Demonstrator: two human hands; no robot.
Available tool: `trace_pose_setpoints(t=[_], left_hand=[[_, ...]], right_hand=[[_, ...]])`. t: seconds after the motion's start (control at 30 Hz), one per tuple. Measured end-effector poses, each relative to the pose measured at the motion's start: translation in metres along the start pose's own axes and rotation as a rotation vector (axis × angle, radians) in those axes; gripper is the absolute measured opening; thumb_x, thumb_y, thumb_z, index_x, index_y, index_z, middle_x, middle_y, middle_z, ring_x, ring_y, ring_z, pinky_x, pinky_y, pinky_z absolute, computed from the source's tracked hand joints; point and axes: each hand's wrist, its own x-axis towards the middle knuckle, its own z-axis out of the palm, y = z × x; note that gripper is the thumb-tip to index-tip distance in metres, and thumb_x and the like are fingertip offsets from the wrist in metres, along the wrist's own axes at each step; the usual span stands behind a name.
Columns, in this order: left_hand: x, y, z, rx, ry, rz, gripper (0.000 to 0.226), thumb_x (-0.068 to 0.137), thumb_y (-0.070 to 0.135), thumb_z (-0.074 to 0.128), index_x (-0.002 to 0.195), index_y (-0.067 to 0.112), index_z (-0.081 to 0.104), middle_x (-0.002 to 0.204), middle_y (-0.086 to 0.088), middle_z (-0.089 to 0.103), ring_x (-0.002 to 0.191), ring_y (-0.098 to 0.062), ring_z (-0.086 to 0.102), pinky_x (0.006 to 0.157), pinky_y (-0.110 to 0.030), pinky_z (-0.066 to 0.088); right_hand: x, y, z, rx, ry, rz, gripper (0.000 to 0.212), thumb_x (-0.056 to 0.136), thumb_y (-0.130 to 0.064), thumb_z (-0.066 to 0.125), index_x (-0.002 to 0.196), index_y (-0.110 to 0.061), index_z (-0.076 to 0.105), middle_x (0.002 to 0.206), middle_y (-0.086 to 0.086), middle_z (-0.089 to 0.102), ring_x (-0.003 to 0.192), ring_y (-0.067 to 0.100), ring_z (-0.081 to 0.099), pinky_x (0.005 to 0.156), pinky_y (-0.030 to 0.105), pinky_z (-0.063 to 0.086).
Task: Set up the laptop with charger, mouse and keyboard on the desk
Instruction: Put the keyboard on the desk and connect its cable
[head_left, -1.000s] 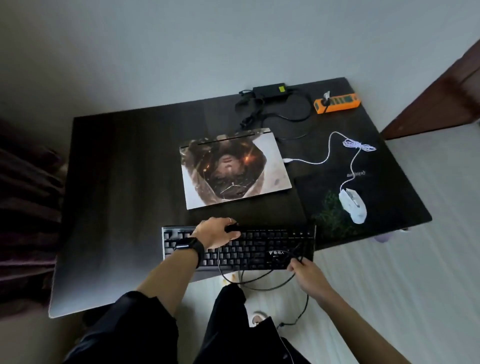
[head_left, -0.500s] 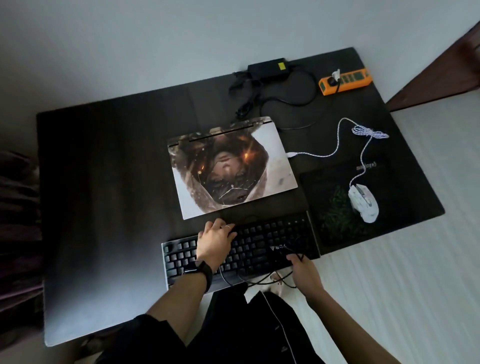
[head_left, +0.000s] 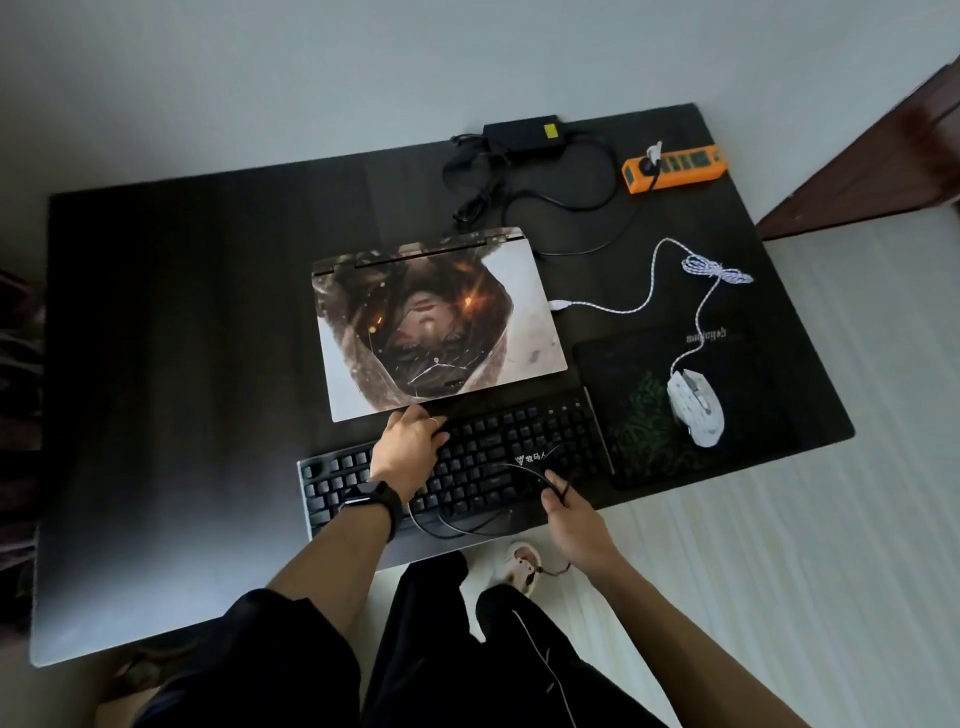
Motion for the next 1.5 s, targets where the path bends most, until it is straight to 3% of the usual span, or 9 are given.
trace_pose_setpoints(t=[0.17,0.3,0.43,0.7,0.87,0.97,1.2,1.33,1.5], left_hand=[[-0.003,0.004,0.004,0.03,0.03,-0.025,0.032,0.1,0.03,0.053,0.129,0.02,0.065,0.119,-0.005,0.056,0.113,-0.028,0.047,0.085,-0.048,0.053],[-0.007,0.008,0.005,0.052,0.039,-0.067,0.033,0.101,0.031,0.051,0.13,0.022,0.064,0.118,-0.004,0.057,0.111,-0.028,0.049,0.079,-0.049,0.055],[-0.004,0.011,0.005,0.062,0.052,-0.053,0.031,0.101,0.027,0.052,0.128,0.021,0.066,0.115,-0.003,0.059,0.109,-0.029,0.05,0.08,-0.047,0.056],[-0.007,0.017,0.006,-0.004,0.045,-0.096,0.039,0.1,0.03,0.052,0.138,0.022,0.057,0.13,-0.004,0.052,0.123,-0.027,0.045,0.093,-0.047,0.051],[-0.06,0.038,-0.005,-0.249,0.179,-0.183,0.052,0.094,0.033,0.06,0.141,0.014,0.049,0.141,-0.008,0.045,0.13,-0.027,0.044,0.105,-0.036,0.04],[-0.114,0.054,-0.011,-0.568,0.315,-0.254,0.038,0.094,0.035,0.062,0.125,0.014,0.057,0.124,-0.004,0.056,0.115,-0.02,0.055,0.095,-0.024,0.04],[-0.211,0.059,-0.006,-0.944,0.235,-0.307,0.038,0.088,0.063,0.051,0.096,0.029,0.066,0.096,0.013,0.07,0.094,-0.004,0.063,0.086,-0.025,0.05],[-0.225,0.036,-0.027,-0.7,0.14,-0.266,0.031,0.09,0.052,0.059,0.083,0.022,0.059,0.066,0.01,0.057,0.063,-0.011,0.054,0.062,-0.027,0.048],[-0.226,-0.034,-0.078,-0.355,0.268,-0.235,0.024,0.095,0.05,0.054,0.1,0.03,0.068,0.086,0.01,0.07,0.087,-0.016,0.065,0.074,-0.03,0.051]], right_hand=[[0.003,0.004,0.006,0.01,-0.066,-0.015,0.049,0.107,-0.035,0.039,0.156,-0.031,0.033,0.149,-0.003,0.05,0.112,0.015,0.055,0.098,0.028,0.038],[0.0,0.008,0.005,-0.051,-0.073,-0.048,0.049,0.107,-0.037,0.037,0.156,-0.033,0.032,0.129,0.003,0.064,0.096,0.016,0.063,0.09,0.032,0.044],[-0.001,0.009,-0.003,-0.046,-0.103,-0.038,0.047,0.108,-0.035,0.038,0.154,-0.032,0.036,0.145,0.005,0.056,0.132,0.027,0.053,0.103,0.034,0.042],[0.0,0.014,-0.002,-0.088,-0.074,-0.058,0.045,0.106,-0.039,0.038,0.149,-0.027,0.044,0.14,-0.003,0.057,0.126,0.023,0.055,0.108,0.036,0.038],[-0.025,-0.009,0.004,0.091,-0.045,-0.089,0.032,0.105,-0.035,0.043,0.099,-0.012,0.064,0.082,-0.003,0.076,0.078,0.015,0.064,0.079,0.041,0.052],[-0.042,-0.037,0.013,0.395,-0.123,0.041,0.031,0.105,-0.032,0.045,0.088,-0.013,0.062,0.07,-0.002,0.069,0.043,0.009,0.04,0.048,0.026,0.033],[-0.066,-0.084,0.04,0.948,-0.494,0.282,0.032,0.105,-0.028,0.036,0.076,-0.018,0.048,0.06,-0.004,0.058,0.033,0.003,0.038,0.037,0.017,0.027],[-0.088,-0.102,0.064,0.848,-0.584,0.249,0.029,0.104,-0.028,0.041,0.079,-0.017,0.051,0.066,-0.004,0.062,0.038,0.002,0.048,0.036,0.016,0.029],[-0.104,-0.13,0.081,0.593,-0.513,0.123,0.033,0.104,-0.027,0.045,0.08,-0.011,0.061,0.079,0.005,0.069,0.053,0.011,0.067,0.033,0.013,0.029]])
